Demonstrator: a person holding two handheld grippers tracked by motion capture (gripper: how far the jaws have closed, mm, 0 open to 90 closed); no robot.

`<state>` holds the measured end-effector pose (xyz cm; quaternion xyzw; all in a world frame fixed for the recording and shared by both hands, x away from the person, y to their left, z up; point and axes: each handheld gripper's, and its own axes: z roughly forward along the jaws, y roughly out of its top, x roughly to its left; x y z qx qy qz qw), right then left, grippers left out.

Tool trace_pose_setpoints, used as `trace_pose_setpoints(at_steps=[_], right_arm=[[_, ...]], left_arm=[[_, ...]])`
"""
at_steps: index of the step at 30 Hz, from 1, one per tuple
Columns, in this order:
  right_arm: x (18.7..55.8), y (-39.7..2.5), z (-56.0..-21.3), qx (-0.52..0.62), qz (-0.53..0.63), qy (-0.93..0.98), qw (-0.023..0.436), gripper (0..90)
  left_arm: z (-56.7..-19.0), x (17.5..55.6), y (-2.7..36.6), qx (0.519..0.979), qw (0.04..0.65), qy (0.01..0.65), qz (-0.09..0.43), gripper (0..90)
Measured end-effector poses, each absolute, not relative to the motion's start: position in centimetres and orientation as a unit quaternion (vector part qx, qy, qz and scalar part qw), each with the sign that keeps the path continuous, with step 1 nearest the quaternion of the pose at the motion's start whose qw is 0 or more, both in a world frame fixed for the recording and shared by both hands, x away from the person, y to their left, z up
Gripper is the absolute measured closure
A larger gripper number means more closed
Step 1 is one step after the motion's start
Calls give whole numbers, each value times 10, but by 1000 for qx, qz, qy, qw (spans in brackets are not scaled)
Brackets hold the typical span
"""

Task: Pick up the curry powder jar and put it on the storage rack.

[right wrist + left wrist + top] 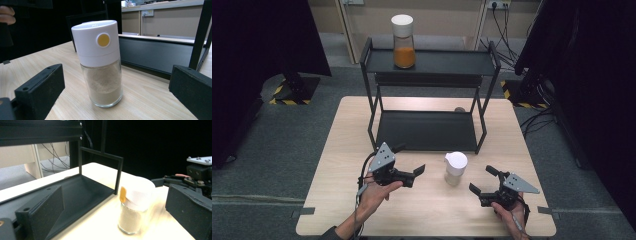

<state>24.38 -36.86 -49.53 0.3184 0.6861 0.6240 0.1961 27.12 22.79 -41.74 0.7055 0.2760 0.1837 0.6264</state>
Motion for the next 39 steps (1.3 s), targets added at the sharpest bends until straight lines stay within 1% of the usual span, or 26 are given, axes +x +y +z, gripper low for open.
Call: trace_pose_setpoints(at_steps=[6,11,23,31,39], right_arm=[[244,-369,-495,317,624,686,197,6],[244,-369,-495,318,624,686,196,7],[244,-368,-495,317,624,687,197,7],[243,-368,-495,316,624,687,197,7],[242,-369,-495,319,624,685,197,7]], left_arm=[[-437,269,225,708,630,274,164,15],[-450,266,224,709,630,275,157,14],[-474,259,229,706,634,266,172,14],[-487,265,237,706,640,251,174,14],[-494,264,239,704,641,251,175,14]])
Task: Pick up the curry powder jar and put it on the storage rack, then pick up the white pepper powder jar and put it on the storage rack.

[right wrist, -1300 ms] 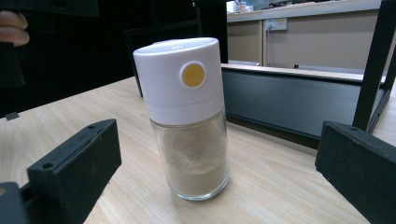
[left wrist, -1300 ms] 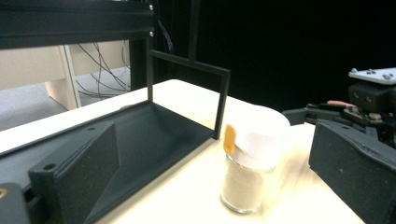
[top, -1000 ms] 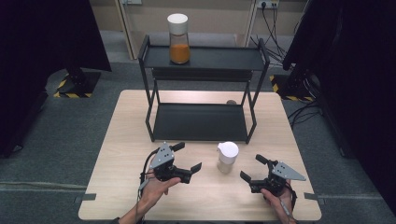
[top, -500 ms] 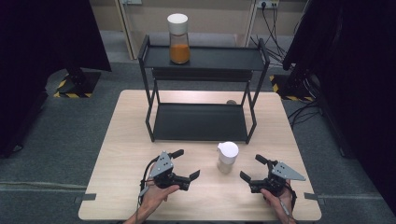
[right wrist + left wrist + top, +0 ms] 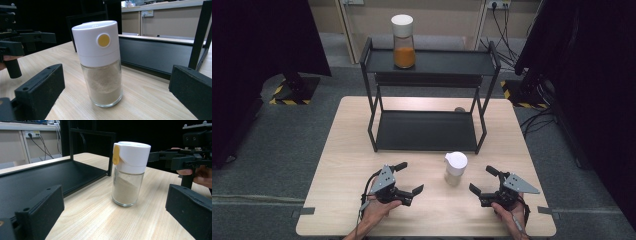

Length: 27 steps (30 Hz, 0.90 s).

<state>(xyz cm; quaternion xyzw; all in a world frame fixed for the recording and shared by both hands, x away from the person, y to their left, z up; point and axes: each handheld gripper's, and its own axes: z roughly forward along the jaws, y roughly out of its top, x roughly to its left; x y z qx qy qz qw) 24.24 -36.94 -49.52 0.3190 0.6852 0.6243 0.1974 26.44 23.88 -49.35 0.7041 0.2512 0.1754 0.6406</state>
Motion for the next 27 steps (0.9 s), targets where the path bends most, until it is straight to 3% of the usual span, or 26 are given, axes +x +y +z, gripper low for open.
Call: trace_pose_setpoints(at_steps=[27], right_arm=[[241,-369,-495,319,623,686,200,6]], left_arm=[[-499,264,240,703,638,260,174,13]])
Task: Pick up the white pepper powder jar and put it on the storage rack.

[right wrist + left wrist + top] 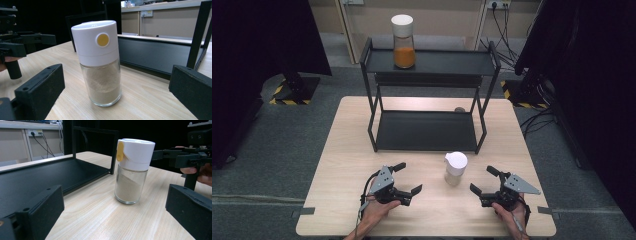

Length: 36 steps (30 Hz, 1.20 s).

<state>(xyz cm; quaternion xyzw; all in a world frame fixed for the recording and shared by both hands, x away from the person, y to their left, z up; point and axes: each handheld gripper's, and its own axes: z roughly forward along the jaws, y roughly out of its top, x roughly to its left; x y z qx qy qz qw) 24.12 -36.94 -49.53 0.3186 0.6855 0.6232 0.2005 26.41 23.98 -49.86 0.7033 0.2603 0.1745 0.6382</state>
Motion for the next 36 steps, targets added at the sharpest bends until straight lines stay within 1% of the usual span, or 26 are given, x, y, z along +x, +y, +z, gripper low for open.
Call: trace_pose_setpoints(at_steps=[14,36], right_arm=[[241,-362,-492,315,624,686,203,7],[266,-331,-484,292,620,702,196,18]], left_arm=[[-500,263,241,703,634,271,177,13],[-501,263,242,702,633,273,181,13]])
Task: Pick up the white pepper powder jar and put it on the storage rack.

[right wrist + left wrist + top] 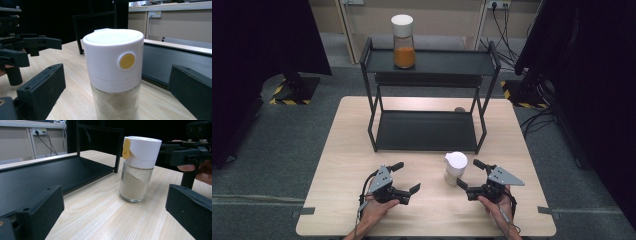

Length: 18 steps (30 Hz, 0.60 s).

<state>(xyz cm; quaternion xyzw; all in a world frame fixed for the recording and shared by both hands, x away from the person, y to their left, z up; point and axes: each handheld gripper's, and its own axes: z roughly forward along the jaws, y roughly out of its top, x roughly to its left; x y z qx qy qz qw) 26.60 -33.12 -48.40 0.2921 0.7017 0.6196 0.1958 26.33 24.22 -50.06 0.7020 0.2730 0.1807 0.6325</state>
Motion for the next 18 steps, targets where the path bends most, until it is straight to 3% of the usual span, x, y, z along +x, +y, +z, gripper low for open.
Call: trace_pose_setpoints(at_steps=[18], right_arm=[[285,-308,-482,281,596,725,199,110]], left_arm=[[-501,263,242,701,633,275,180,13]])
